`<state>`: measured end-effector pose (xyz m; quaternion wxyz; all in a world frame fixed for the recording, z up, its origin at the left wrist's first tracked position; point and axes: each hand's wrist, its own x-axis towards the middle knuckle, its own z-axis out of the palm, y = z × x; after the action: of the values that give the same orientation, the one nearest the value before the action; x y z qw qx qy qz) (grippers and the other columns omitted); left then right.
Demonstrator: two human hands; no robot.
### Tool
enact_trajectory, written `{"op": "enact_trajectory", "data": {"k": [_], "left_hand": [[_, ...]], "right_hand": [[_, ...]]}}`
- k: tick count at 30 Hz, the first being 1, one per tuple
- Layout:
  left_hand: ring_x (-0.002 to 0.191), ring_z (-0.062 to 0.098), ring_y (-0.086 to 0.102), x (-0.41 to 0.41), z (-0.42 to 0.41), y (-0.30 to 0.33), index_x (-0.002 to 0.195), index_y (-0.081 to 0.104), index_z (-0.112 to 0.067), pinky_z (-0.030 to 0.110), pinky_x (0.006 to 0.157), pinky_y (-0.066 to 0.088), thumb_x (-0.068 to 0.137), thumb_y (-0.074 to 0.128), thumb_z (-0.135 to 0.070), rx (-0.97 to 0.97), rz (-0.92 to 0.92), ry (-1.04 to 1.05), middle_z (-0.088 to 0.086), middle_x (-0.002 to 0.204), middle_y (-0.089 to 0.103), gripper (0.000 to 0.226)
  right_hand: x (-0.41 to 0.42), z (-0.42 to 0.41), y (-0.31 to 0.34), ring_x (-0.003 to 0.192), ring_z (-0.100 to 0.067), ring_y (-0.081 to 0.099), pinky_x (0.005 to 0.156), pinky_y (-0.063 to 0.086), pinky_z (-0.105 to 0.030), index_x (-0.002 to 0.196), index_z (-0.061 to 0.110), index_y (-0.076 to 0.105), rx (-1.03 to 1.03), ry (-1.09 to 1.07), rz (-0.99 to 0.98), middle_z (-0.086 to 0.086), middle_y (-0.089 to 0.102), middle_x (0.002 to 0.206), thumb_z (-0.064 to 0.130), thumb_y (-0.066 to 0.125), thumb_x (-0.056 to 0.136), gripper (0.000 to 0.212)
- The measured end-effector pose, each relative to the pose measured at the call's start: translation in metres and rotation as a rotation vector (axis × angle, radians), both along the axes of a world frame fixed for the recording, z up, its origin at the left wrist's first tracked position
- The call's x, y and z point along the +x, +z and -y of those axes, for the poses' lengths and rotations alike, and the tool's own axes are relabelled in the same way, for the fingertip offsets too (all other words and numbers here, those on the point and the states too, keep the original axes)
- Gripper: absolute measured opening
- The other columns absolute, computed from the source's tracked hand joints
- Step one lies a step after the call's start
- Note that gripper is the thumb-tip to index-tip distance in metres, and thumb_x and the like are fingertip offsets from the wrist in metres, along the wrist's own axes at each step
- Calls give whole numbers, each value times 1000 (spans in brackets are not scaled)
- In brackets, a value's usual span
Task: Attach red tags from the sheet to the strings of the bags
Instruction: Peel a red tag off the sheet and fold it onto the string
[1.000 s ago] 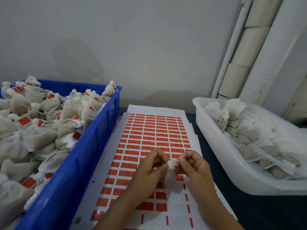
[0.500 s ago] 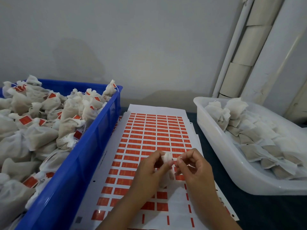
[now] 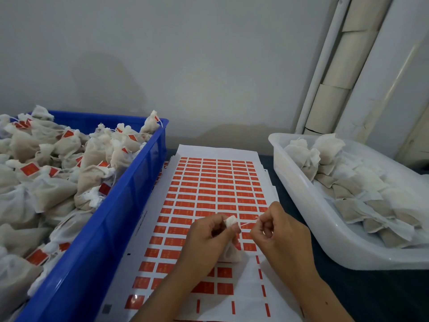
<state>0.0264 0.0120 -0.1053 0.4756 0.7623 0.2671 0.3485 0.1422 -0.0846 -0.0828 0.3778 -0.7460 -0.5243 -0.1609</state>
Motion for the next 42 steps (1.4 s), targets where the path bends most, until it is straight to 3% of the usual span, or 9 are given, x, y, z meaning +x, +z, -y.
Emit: {"op": "enact_trajectory", "data": {"k": [9, 13, 15, 18, 22, 25, 32, 36, 42], "left_hand": [[75, -7, 58, -2, -2, 5, 70, 65, -30, 2, 54, 41, 86, 60, -32, -14, -28, -62, -25, 68, 63, 17], [75, -7, 60, -4, -3, 9, 74, 67, -29, 1, 55, 41, 86, 59, -30, -94, 5, -63, -23, 69, 66, 15], [75, -3, 62, -5, -5, 8, 77, 66, -28, 2, 56, 43, 87, 59, -29, -154, 6, -39, -20, 71, 67, 13], [77, 0, 64, -5, -6, 7, 80, 64, -29, 5, 60, 45, 88, 59, -27, -200, 0, 1, -20, 80, 66, 10], [68, -2, 63, -3, -7, 6, 73, 64, -27, 4, 55, 45, 86, 62, -25, -140, 5, -32, -17, 65, 65, 14], [63, 0, 60, -3, -8, 4, 70, 65, -25, 5, 56, 46, 85, 63, -21, -97, 9, -37, -11, 62, 63, 15], [64, 1, 59, -2, -8, 2, 67, 62, -29, 4, 56, 46, 84, 64, -22, -21, -6, -41, -16, 60, 61, 18], [68, 1, 60, -3, -8, 2, 69, 63, -30, 5, 58, 47, 83, 65, -23, 0, -18, -56, -19, 62, 62, 16], [71, 7, 61, -2, -7, 3, 73, 67, -26, 8, 61, 48, 84, 64, -22, -47, -24, -94, -13, 66, 64, 13]], "right_hand": [[9, -3, -3, 45, 0, 40, 54, 35, -7, 71, 8, 55, 43, -98, 105, -2, 65, 61, 8, 81, 63, 27], [8, -4, -3, 42, 6, 36, 55, 35, -6, 75, 15, 51, 34, -61, -16, 4, 60, 65, 10, 75, 71, 25], [8, -5, -5, 52, 3, 48, 58, 43, -10, 82, 23, 46, -34, -53, -166, 13, 56, 76, 20, 67, 81, 21], [9, -4, -5, 83, -3, 59, 83, 53, -25, 102, 30, 43, -100, -20, -309, 12, 58, 103, 26, 54, 89, 17], [1, 0, -3, 116, 1, 43, 107, 33, -23, 118, 44, 33, -222, 142, -207, 23, 40, 127, 46, 36, 92, 26], [-3, -1, -5, 123, 4, 35, 112, 22, -21, 125, 38, 41, -375, 241, -7, 22, 42, 131, 56, 24, 86, 46], [-4, -2, -10, 85, 14, 41, 86, 23, -2, 102, 24, 62, -255, 264, -31, 15, 61, 104, 46, 42, 84, 34], [-3, -4, -11, 72, 10, 43, 79, 30, -5, 88, 20, 64, -216, 258, -14, 10, 65, 88, 32, 54, 85, 16], [-6, -8, -6, 58, 0, 44, 66, 39, -11, 71, 23, 51, -167, 235, -26, 12, 55, 70, 28, 51, 81, 11]]}}
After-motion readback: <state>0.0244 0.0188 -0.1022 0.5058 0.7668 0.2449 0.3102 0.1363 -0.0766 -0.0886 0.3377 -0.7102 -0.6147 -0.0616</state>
